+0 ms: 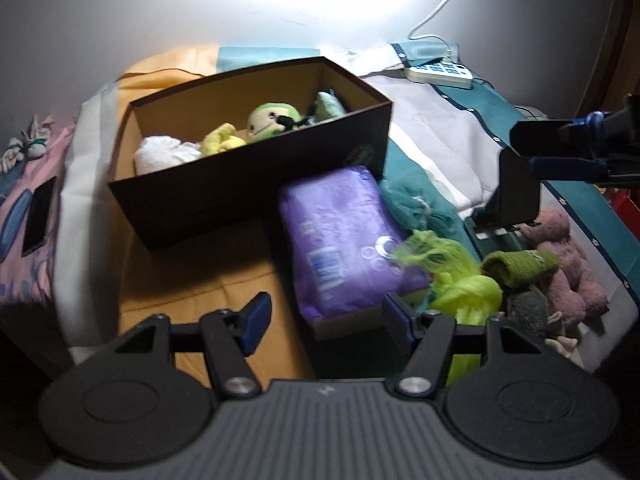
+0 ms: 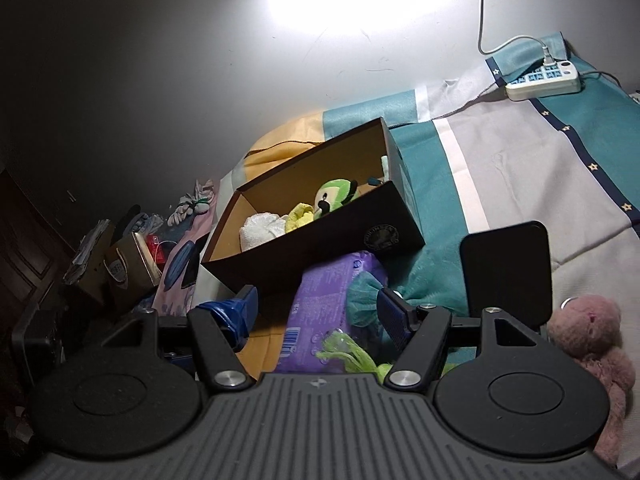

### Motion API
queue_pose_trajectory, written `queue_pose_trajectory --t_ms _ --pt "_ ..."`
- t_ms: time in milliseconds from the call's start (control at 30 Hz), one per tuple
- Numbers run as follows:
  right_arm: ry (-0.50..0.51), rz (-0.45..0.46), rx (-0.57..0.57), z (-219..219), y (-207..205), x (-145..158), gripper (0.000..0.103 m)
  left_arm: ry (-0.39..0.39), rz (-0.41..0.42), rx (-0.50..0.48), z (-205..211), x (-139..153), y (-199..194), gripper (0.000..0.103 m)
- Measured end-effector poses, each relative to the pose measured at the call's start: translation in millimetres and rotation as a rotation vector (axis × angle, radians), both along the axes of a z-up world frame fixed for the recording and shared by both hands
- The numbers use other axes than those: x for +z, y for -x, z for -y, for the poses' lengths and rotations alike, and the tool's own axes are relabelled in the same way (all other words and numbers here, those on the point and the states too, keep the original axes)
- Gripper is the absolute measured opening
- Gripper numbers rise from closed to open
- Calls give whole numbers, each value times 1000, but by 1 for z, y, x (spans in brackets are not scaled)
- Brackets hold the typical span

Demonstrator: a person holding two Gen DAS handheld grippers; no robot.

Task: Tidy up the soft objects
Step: 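Withdraw both grippers and move toward the lime mesh scrubber and socks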

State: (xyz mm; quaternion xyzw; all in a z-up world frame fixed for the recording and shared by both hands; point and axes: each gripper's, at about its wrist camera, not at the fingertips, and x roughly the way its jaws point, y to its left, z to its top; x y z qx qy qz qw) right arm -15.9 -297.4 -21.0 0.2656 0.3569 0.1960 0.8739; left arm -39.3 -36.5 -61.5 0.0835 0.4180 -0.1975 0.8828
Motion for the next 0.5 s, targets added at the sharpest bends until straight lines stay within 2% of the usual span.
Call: queue_pose_trajectory --t_ms 267,500 --pt "6 -88 33 39 9 -26 52 74 -70 -137 50 -19 18 66" --pt "-12 -120 85 63 15 -41 52 22 -141 -151 85 -45 12 66"
